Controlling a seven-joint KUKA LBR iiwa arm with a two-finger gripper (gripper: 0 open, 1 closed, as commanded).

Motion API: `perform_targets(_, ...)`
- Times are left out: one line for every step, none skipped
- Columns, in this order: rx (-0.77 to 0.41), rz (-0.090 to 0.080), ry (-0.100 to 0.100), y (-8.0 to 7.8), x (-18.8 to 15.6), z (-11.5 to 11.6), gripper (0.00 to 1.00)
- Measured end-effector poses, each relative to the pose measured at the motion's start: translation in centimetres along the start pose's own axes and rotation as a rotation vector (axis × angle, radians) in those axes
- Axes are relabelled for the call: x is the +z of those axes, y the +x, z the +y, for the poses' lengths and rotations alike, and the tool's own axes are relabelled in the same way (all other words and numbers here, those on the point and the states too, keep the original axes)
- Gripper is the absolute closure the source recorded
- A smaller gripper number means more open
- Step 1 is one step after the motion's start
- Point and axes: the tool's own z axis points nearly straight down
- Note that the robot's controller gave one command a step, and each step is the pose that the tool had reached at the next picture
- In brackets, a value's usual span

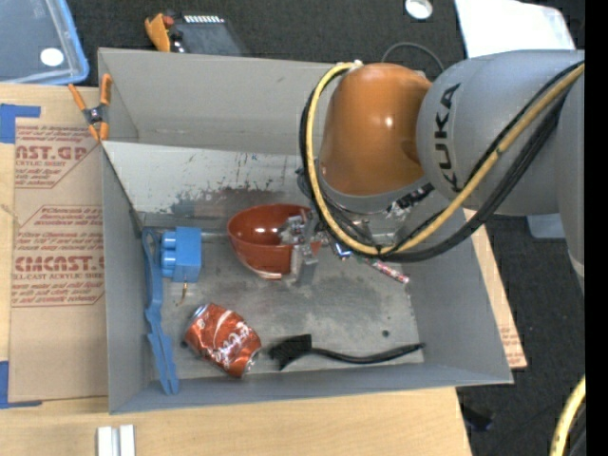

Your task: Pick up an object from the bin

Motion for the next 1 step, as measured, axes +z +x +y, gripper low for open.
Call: perform_targets(0.026,0.004,-0.001,-0.68,0.93,3.18,1.0)
